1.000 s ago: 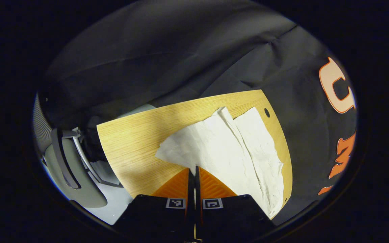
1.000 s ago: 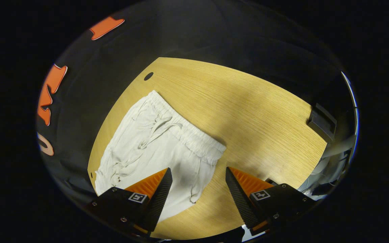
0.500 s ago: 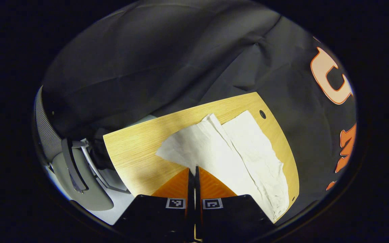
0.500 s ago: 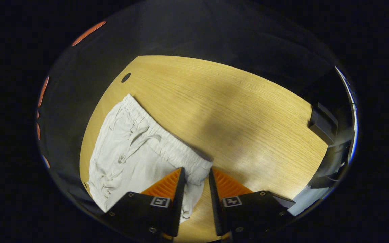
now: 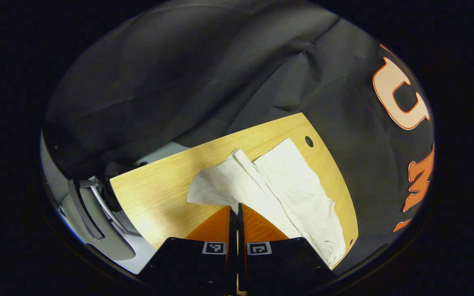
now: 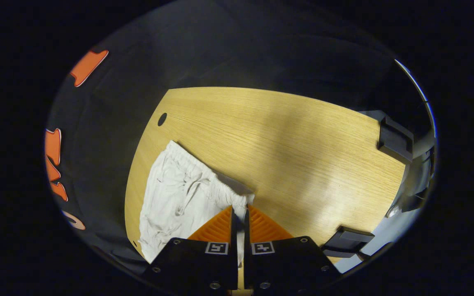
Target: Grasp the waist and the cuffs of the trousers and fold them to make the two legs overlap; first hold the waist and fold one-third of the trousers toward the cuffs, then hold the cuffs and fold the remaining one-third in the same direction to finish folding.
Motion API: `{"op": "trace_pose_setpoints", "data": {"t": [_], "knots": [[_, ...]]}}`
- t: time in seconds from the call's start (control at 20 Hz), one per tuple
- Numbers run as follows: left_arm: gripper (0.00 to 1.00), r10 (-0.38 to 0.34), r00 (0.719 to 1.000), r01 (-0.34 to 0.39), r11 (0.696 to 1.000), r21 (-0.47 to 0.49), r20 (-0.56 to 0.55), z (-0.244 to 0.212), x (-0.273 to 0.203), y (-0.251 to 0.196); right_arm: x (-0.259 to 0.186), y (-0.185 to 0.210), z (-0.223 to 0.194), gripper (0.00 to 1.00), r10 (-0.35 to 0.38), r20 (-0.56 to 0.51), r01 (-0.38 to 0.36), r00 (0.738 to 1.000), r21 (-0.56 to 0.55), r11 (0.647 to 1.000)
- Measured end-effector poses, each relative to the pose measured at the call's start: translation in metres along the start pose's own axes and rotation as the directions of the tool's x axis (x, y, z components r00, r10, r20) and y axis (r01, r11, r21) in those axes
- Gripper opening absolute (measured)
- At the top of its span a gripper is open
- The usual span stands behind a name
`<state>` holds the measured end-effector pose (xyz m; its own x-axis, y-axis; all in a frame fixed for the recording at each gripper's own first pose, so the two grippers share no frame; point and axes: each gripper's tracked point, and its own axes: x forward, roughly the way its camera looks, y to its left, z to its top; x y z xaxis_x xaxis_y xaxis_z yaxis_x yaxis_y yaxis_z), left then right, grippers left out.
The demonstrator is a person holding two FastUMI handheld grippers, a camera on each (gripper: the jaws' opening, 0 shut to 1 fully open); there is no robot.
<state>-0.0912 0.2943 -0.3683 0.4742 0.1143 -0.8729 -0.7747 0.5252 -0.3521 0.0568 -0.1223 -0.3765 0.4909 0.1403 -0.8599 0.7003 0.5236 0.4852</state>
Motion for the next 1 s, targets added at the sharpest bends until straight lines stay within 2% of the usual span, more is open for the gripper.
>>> {"op": "trace_pose_setpoints", "data": {"t": [0.3, 0.5, 0.55, 0.85, 0.9, 0.95, 1.0], "knots": [[0.03, -0.052, 0.998, 0.055, 0.995, 0.083, -0.033, 0.032, 0.023, -0.041, -0.015, 0.048, 0.021, 0.06, 0.045, 0.033, -0.045, 0.998, 0.011, 0.999], [0.06, -0.078, 0.995, 0.085, 0.987, 0.139, -0.055, 0.048, 0.041, -0.068, -0.018, 0.076, 0.034, 0.06, 0.078, 0.042, -0.079, 0.996, 0.04, 0.996], [0.03, -0.085, 0.995, 0.093, 0.983, 0.16, -0.059, 0.052, 0.045, -0.075, -0.017, 0.082, 0.038, 0.06, 0.082, 0.041, -0.084, 0.996, 0.045, 0.995], [0.04, -0.119, 0.99, 0.135, 0.963, 0.232, -0.08, 0.082, 0.072, -0.111, -0.003, 0.13, 0.055, 0.06, 0.125, 0.029, -0.126, 0.992, 0.059, 0.99], [0.04, -0.132, 0.988, 0.146, 0.959, 0.242, -0.074, 0.089, 0.078, -0.119, 0.002, 0.139, 0.059, 0.11, 0.131, 0.03, -0.133, 0.991, 0.059, 0.989], [0.05, -0.141, 0.988, 0.154, 0.956, 0.25, -0.068, 0.096, 0.088, -0.13, 0.007, 0.146, 0.061, 0.11, 0.135, 0.025, -0.136, 0.991, 0.053, 0.989], [0.05, -0.142, 0.988, 0.155, 0.953, 0.262, -0.065, 0.101, 0.096, -0.137, 0.012, 0.153, 0.062, 0.06, 0.134, 0.022, -0.135, 0.991, 0.051, 0.99]]}}
